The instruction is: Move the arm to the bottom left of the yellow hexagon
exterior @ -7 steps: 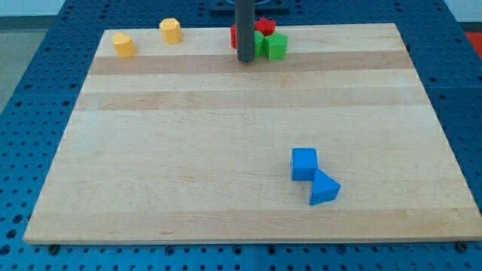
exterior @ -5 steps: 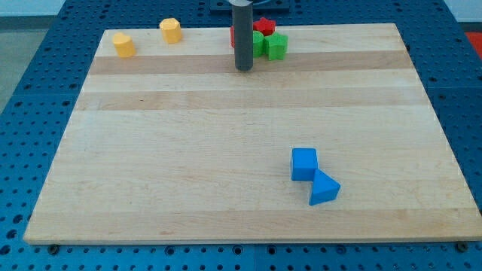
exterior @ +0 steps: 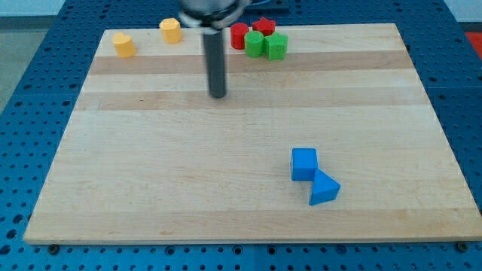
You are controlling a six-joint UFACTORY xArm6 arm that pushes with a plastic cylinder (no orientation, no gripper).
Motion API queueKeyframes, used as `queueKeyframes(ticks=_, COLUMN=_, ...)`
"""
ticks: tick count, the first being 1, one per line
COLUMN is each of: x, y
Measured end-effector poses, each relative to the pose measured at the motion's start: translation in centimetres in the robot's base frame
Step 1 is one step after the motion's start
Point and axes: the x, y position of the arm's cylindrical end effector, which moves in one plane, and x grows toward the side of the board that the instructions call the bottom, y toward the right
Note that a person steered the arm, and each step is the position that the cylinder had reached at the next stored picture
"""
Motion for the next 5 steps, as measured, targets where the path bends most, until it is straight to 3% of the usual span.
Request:
queueKeyframes(ticks=2, x=-0.8, y=-21.2)
queueKeyframes(ticks=4, x=-1.4, y=-21.5)
queueKeyframes(ticks=5, x=-4.4, y=-21.4)
